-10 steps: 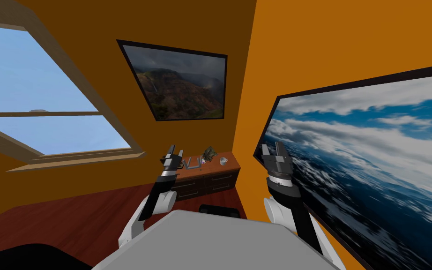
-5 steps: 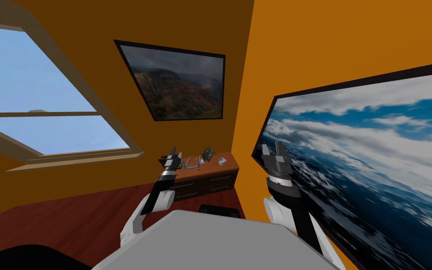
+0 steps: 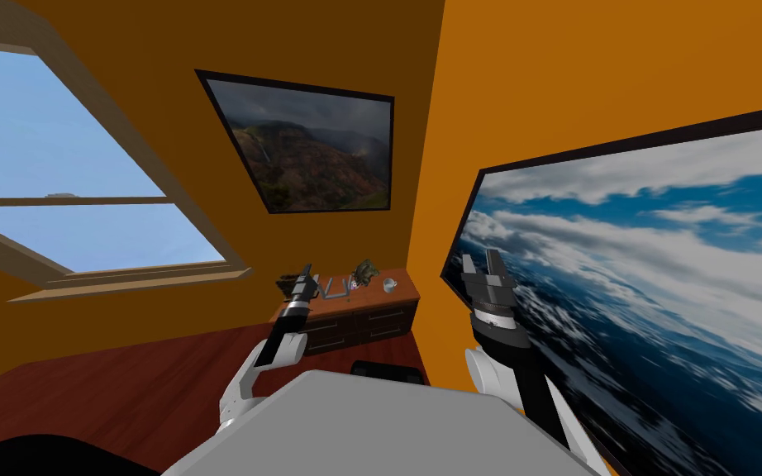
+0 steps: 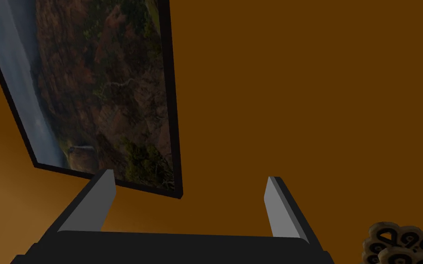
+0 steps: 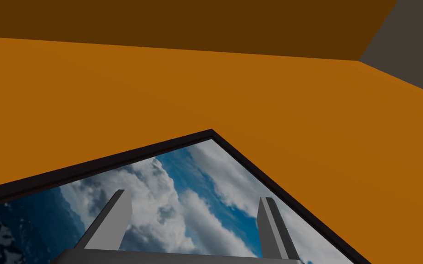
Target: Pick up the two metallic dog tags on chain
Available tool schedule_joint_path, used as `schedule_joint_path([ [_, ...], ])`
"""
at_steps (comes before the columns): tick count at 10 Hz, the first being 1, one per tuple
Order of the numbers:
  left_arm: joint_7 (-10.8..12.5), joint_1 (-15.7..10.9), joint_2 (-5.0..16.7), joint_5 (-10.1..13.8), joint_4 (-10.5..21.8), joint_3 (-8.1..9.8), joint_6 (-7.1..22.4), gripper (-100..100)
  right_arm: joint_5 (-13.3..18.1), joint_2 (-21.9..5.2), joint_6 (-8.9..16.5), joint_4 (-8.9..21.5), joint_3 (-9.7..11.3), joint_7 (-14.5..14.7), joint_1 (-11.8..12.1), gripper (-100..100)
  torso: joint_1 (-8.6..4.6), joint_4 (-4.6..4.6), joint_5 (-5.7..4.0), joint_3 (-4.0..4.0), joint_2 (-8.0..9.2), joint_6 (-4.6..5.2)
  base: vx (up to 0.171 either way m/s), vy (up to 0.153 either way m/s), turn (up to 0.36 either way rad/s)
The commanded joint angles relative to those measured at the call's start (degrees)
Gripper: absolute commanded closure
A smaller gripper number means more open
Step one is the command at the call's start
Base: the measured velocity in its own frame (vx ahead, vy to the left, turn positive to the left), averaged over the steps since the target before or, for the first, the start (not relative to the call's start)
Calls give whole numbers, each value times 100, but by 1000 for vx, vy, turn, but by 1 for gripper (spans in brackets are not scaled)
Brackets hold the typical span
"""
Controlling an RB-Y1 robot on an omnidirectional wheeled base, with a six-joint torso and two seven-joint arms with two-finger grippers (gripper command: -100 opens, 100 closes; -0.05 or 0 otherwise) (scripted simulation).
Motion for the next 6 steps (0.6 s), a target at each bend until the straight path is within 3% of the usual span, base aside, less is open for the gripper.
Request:
schedule_joint_path([
  [1, -27, -69, 15, 11, 219, 44, 39, -100, 0, 0, 0, 0, 0, 0, 0, 0, 0, 0, 0, 0, 0, 0, 17, -36, 6],
  [6, -140, -387, 30, 50, 948, 199, 339, -100, 0, 0, 0, 0, 0, 0, 0, 0, 9, 1, 2, 3, 4, 0, 12, -28, 5],
])
